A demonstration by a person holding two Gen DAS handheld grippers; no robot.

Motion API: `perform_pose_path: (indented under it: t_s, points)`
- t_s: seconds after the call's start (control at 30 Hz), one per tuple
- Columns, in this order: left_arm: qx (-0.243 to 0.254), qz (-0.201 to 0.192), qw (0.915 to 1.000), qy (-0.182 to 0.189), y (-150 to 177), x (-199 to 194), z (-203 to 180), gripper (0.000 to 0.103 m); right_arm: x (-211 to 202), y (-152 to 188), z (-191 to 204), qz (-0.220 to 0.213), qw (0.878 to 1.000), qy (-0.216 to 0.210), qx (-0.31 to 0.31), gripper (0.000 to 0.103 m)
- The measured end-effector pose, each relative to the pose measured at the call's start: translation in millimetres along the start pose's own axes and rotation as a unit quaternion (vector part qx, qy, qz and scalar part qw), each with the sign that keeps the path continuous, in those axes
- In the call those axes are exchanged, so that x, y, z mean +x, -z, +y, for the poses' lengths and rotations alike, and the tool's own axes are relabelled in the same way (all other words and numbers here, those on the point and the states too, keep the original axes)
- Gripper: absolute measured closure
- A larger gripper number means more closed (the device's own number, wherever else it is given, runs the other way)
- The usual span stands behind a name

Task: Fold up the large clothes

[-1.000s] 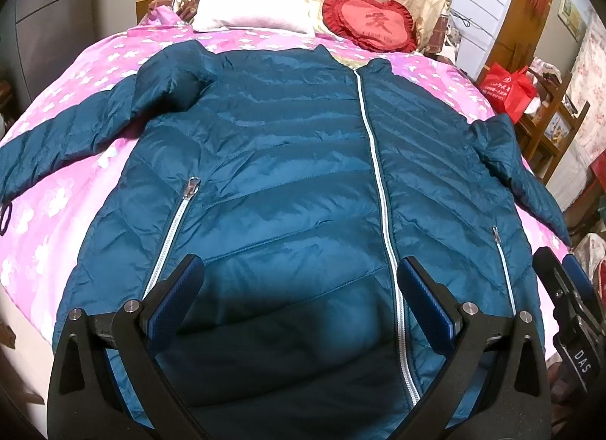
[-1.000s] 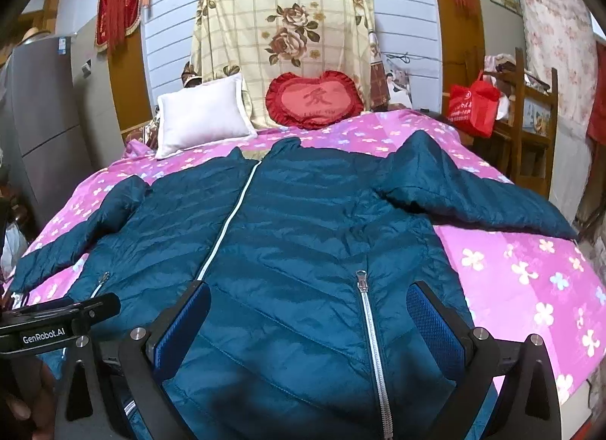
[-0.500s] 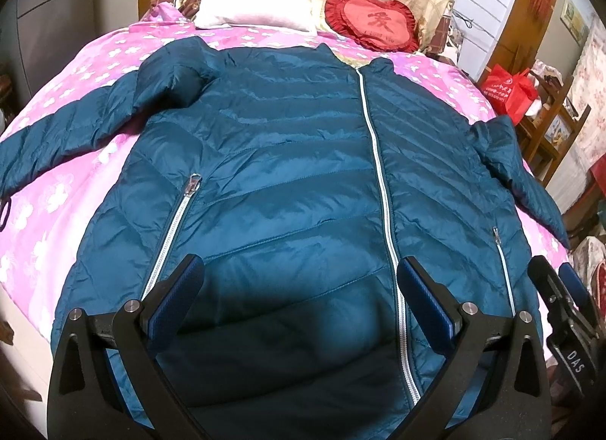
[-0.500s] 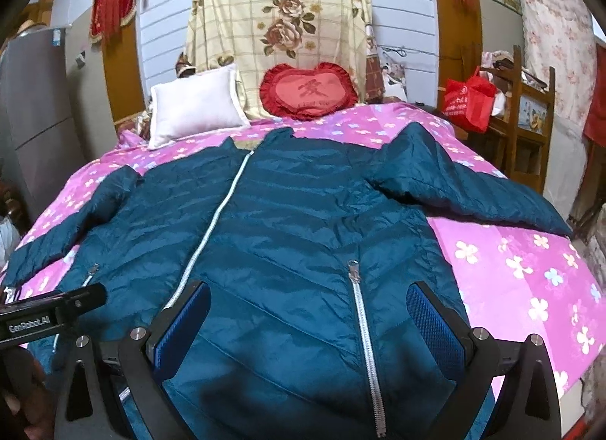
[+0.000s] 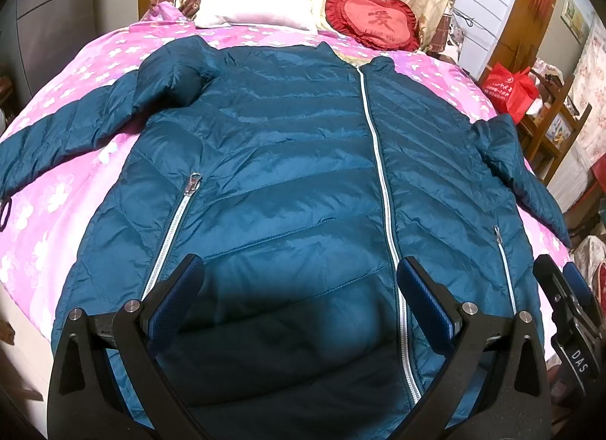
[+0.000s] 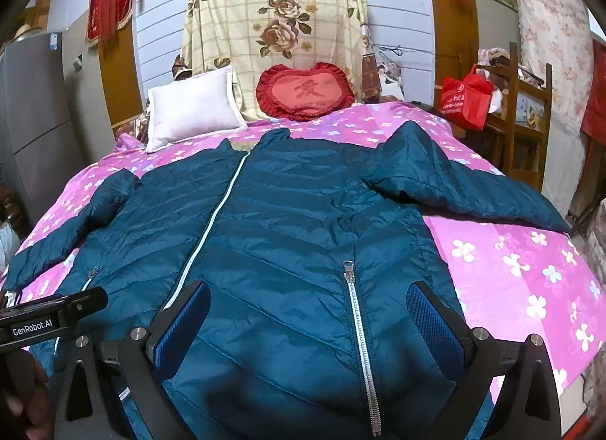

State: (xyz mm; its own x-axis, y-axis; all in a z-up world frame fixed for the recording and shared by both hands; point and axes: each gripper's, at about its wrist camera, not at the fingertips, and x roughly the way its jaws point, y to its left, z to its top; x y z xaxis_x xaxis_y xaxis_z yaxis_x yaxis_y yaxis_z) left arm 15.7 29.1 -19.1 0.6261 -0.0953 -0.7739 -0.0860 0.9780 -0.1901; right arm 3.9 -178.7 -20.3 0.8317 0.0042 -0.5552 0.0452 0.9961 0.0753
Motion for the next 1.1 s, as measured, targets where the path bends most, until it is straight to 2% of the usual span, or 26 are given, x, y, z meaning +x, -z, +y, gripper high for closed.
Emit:
perform_pose_path:
  t_s: [0.2, 0.4, 0.47, 0.6, 0.73, 0.87, 0.97, 1.1]
  points:
    - [-0.002, 0.003, 1.0, 0.002, 0, 1, 0, 0.001, -1, 0, 0, -0.001, 1.0, 0.003, -0.002, 0.0]
    - [-0.006, 0.008, 1.0, 0.002, -1, 3, 2, 0.004, 2, -3, 2, 0.001, 0.999, 0.029, -0.015, 0.0]
    - [-0.001, -0.005, 1.0, 0.0, -5, -1, 3, 0.005, 6, -3, 5, 0.007, 0.999, 0.04, -0.021, 0.0]
    - [0.03, -0.057, 0.9976, -0.027, -25, -11, 12, 0.005, 7, -4, 11, 0.008, 0.999, 0.034, -0.023, 0.0]
    - [0.043, -0.053, 0.9975, -0.019, -47, -13, 22, 0.005, 6, -4, 17, 0.0, 0.999, 0.035, -0.028, 0.0]
    - [0.044, -0.08, 0.9953, -0.032, -55, -19, 32, 0.005, 6, -4, 19, -0.001, 0.999, 0.034, -0.026, 0.0]
    - [0.055, -0.103, 0.9929, -0.022, -50, -22, 31, 0.005, 7, -5, 20, 0.001, 0.999, 0.037, -0.025, 0.0]
    - [0.067, -0.102, 0.9923, 0.02, -46, -18, 30, 0.005, 8, -5, 19, 0.005, 0.999, 0.043, -0.023, 0.0]
